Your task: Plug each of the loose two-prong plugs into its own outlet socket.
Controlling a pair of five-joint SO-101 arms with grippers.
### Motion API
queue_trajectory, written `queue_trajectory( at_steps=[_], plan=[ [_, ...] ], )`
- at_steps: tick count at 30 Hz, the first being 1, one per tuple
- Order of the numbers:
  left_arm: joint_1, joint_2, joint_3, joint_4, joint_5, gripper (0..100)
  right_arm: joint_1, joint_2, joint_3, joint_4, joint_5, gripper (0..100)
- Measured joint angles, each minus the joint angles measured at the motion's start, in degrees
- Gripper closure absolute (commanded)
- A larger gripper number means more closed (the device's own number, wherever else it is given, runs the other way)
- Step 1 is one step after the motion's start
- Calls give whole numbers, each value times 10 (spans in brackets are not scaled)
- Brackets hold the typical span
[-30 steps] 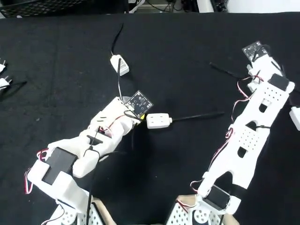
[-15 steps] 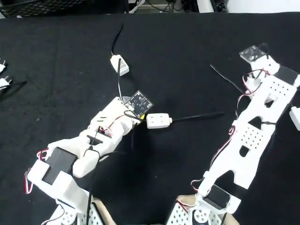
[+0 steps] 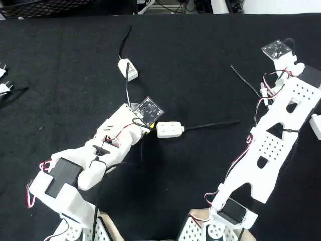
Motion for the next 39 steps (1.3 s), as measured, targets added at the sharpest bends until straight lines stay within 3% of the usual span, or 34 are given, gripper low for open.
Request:
queue_trajectory(
  at_steps=[13,18,23,34,39],
  plan=[
    [0,0,0,0,0,762,-51,74,0,-4,-25,869],
    [0,0,0,0,0,762,-51,76,0,-18,-27,987],
    [0,0,0,0,0,762,-51,73,-1,-13,-27,988],
    [0,0,0,0,0,762,-55,-33,0,3,-60,987],
    [0,0,19,-69,0,762,-89,-72,0,3,-65,987]
  ],
)
